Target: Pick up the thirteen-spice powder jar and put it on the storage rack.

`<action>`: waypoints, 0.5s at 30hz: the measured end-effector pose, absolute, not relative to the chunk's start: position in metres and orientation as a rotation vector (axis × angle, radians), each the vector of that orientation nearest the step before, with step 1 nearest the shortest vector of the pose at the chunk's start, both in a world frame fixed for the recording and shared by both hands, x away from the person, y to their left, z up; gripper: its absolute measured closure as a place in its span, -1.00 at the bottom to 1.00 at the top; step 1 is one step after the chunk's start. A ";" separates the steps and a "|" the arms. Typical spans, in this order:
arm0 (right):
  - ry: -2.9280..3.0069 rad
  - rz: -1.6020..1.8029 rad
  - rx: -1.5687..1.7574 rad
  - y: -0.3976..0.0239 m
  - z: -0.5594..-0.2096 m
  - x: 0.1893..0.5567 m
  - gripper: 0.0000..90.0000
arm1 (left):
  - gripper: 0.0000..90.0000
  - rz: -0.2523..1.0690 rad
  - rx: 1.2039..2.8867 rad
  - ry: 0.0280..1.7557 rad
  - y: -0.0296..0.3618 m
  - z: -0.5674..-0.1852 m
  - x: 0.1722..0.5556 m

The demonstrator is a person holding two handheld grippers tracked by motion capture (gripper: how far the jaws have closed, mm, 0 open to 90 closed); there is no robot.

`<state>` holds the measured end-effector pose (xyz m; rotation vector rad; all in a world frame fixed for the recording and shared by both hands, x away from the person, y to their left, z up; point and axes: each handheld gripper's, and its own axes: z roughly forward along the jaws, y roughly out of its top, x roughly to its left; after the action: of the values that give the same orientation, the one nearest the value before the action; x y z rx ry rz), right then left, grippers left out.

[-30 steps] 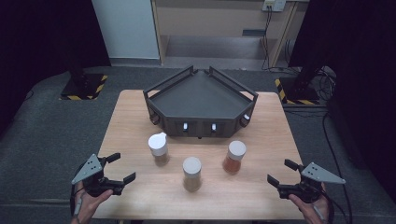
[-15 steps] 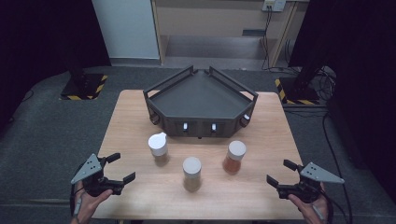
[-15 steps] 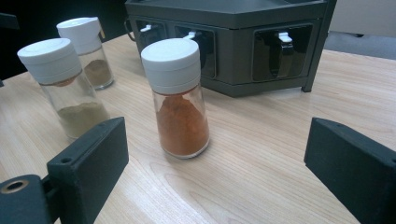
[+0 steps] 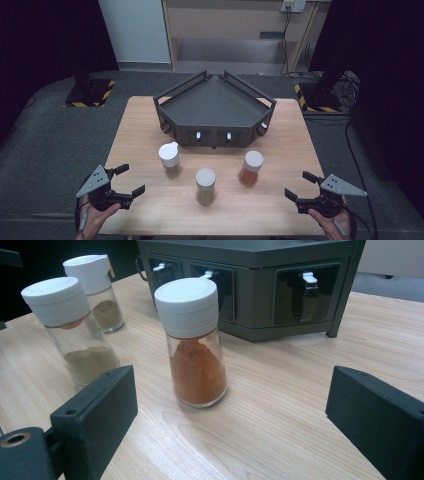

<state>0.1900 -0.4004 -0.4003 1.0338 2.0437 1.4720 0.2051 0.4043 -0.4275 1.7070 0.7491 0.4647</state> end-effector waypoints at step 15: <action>2.063 1.477 1.020 -0.400 -0.400 0.191 -0.86 | -0.99 0.448 1.702 0.732 0.406 -0.427 0.204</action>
<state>0.1913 -0.4002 -0.3999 1.0198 2.0628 1.4773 0.2044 0.4062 -0.4273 1.7020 0.7322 0.4483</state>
